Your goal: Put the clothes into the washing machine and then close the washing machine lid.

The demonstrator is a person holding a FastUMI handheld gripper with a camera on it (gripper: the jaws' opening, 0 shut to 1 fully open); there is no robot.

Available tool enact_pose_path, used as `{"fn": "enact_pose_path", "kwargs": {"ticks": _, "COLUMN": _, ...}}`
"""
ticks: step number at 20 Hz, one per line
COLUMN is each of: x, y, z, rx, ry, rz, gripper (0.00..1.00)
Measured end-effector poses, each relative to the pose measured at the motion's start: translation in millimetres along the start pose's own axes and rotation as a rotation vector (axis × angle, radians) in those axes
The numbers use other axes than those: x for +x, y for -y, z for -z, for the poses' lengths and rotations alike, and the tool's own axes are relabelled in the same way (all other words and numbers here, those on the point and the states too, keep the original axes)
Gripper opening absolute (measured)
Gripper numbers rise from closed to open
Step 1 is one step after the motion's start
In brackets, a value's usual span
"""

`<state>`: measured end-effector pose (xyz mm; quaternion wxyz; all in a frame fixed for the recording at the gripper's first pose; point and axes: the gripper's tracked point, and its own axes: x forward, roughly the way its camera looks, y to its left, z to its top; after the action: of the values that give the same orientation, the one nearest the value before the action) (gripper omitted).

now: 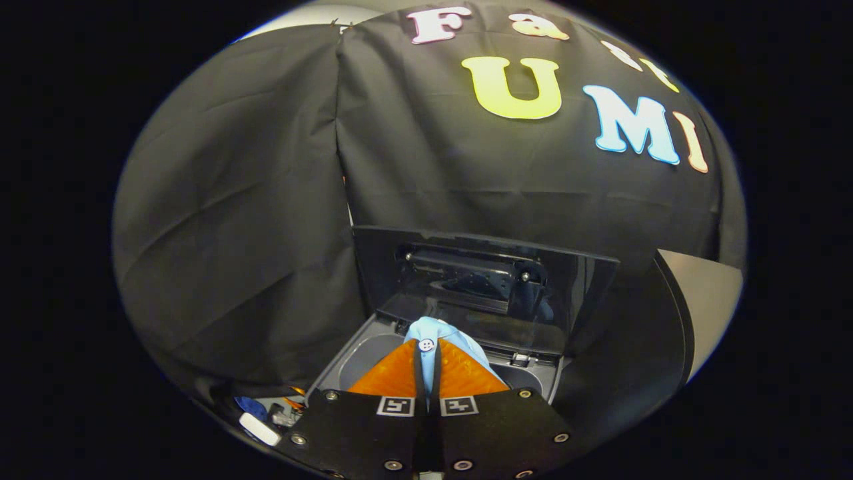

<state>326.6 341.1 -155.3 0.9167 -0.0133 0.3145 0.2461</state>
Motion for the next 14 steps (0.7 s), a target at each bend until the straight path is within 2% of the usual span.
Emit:
{"fn": "enact_pose_path", "kwargs": {"ticks": 6, "x": 17.4, "y": -4.3, "z": 37.6, "rx": -0.035, "ry": -0.033, "rz": 0.026, "gripper": 0.00}}
{"fn": "enact_pose_path", "kwargs": {"ticks": 14, "x": 45.0, "y": -17.4, "z": 93.0, "rx": -0.009, "ry": -0.134, "rz": 0.049, "gripper": 0.00}}
